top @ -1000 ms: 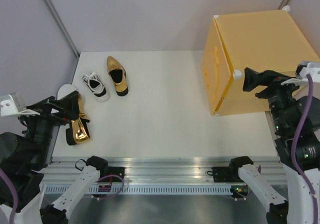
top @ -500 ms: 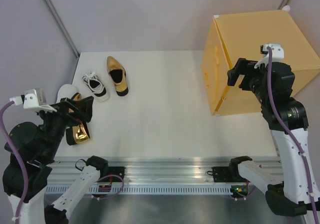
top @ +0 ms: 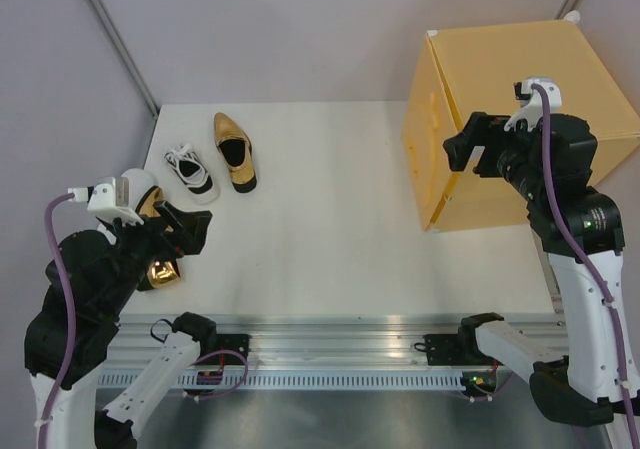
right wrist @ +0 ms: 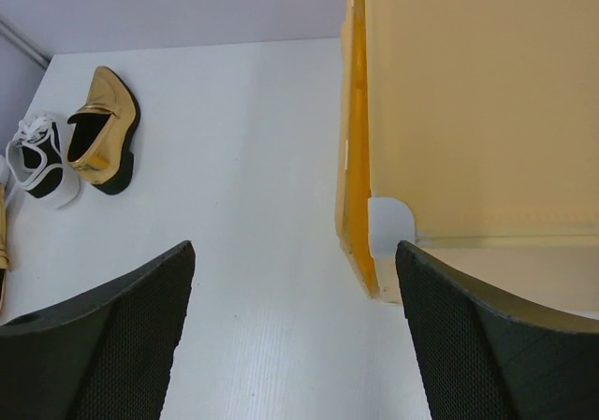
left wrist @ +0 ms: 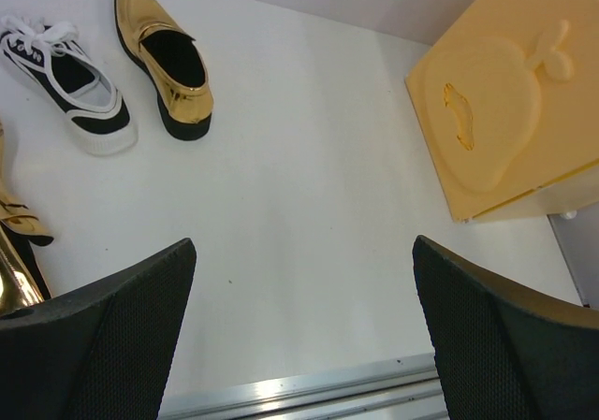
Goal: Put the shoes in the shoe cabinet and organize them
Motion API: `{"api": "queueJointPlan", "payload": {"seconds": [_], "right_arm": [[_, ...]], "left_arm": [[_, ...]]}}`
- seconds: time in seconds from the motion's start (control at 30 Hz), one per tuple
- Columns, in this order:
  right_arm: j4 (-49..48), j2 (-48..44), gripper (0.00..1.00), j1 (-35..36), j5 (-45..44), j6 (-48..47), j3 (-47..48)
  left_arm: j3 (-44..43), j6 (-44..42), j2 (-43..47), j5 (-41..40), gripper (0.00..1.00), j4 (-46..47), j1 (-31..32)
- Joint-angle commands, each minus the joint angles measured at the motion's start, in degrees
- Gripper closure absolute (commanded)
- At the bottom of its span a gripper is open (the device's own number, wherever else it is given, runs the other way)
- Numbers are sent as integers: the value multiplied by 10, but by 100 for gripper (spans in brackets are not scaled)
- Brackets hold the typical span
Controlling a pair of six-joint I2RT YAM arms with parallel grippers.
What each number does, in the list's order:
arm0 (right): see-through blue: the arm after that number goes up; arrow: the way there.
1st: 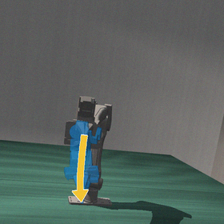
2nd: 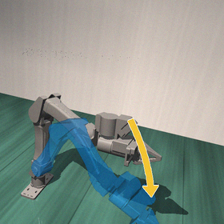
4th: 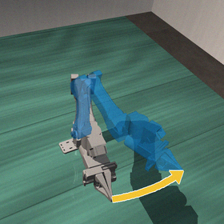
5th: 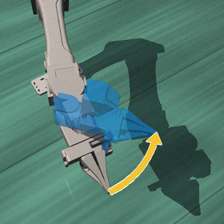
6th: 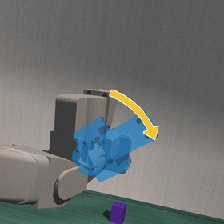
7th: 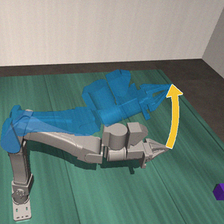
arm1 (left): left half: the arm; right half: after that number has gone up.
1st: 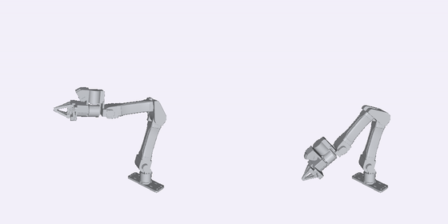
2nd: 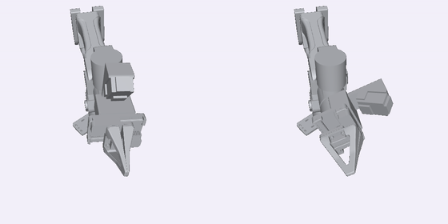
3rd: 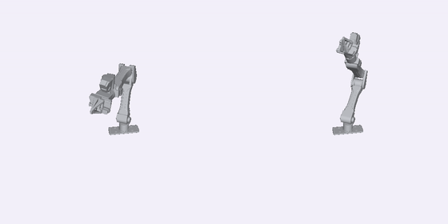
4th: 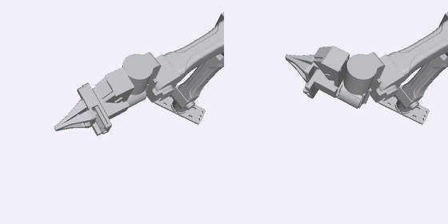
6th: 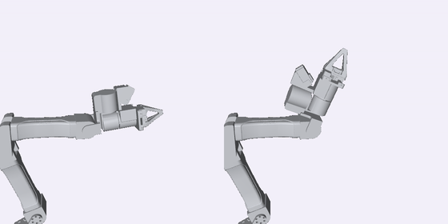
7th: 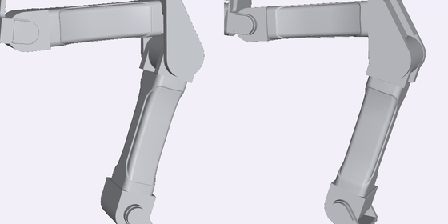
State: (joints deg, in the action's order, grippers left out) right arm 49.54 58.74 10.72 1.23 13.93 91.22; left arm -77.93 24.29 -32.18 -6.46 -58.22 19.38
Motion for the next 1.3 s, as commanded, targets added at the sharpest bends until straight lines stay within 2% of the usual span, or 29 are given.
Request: {"api": "queueJointPlan", "payload": {"seconds": [0.0, 0.33, 0.93, 1.1, 1.27], "right_arm": [[12, 9, 9, 2, 40, 6, 22], [14, 37, 9, 11, 35, 19, 8], [5, 65, 9, 96, -120, 29, -12], [-16, 65, 9, 105, -77, 33, -30], [-39, 81, 11, 142, -33, 47, -33]], "left_arm": [[6, 22, 0, 24, 0, -8, 2], [13, 29, -1, 36, 0, -14, 2], [16, 30, 5, 29, 0, -22, 2], [20, 26, 0, 29, 0, -21, 2], [20, 25, -2, 28, 0, -21, 2]]}}
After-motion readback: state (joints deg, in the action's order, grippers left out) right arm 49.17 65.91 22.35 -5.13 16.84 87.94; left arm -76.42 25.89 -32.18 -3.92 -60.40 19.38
